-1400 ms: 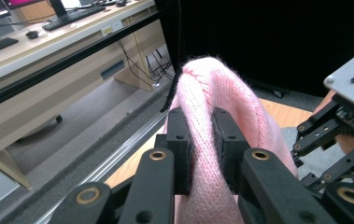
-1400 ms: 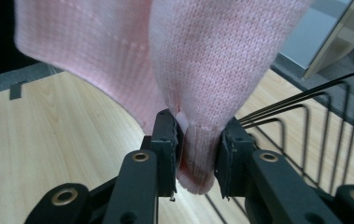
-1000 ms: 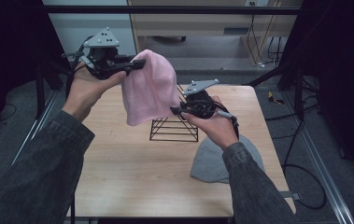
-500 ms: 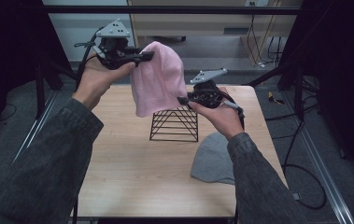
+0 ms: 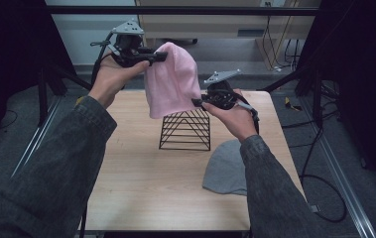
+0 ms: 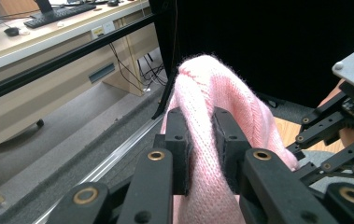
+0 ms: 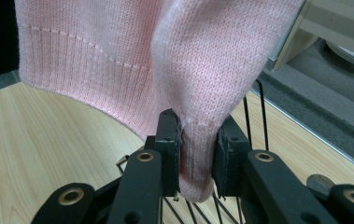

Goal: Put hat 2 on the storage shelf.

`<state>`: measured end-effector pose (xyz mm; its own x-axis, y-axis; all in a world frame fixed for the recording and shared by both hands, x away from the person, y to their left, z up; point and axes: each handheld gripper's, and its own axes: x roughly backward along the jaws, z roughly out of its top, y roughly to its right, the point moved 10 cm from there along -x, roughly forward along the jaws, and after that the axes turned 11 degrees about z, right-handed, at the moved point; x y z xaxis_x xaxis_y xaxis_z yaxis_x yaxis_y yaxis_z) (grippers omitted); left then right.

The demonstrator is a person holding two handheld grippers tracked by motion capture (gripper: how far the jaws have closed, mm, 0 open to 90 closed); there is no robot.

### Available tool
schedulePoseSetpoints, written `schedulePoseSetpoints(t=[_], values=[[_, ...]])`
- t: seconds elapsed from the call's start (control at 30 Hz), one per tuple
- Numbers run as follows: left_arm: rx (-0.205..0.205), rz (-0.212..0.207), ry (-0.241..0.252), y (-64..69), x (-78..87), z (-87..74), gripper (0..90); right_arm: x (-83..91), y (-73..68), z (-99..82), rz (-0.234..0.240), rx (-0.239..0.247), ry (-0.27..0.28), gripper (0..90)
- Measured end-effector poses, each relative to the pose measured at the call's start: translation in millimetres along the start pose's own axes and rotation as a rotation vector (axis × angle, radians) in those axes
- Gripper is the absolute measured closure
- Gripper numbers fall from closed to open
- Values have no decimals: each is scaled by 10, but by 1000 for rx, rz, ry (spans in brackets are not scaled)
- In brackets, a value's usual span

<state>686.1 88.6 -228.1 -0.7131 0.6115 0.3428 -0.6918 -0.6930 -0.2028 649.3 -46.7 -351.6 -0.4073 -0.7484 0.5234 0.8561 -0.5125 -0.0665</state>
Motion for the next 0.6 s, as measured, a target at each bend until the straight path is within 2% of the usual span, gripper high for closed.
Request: schedulePoseSetpoints(t=[0.27,0.4,0.6], values=[[6,-23,-2,57,-135,-43,775,13,24,-137,-5,-18,-5,749],[-13,-22,-7,85,-182,-65,773,22,28,-214,-6,-31,-1,750],[-8,-17,-3,106,-258,-96,768,-1,41,-322,-14,-44,-7,750]])
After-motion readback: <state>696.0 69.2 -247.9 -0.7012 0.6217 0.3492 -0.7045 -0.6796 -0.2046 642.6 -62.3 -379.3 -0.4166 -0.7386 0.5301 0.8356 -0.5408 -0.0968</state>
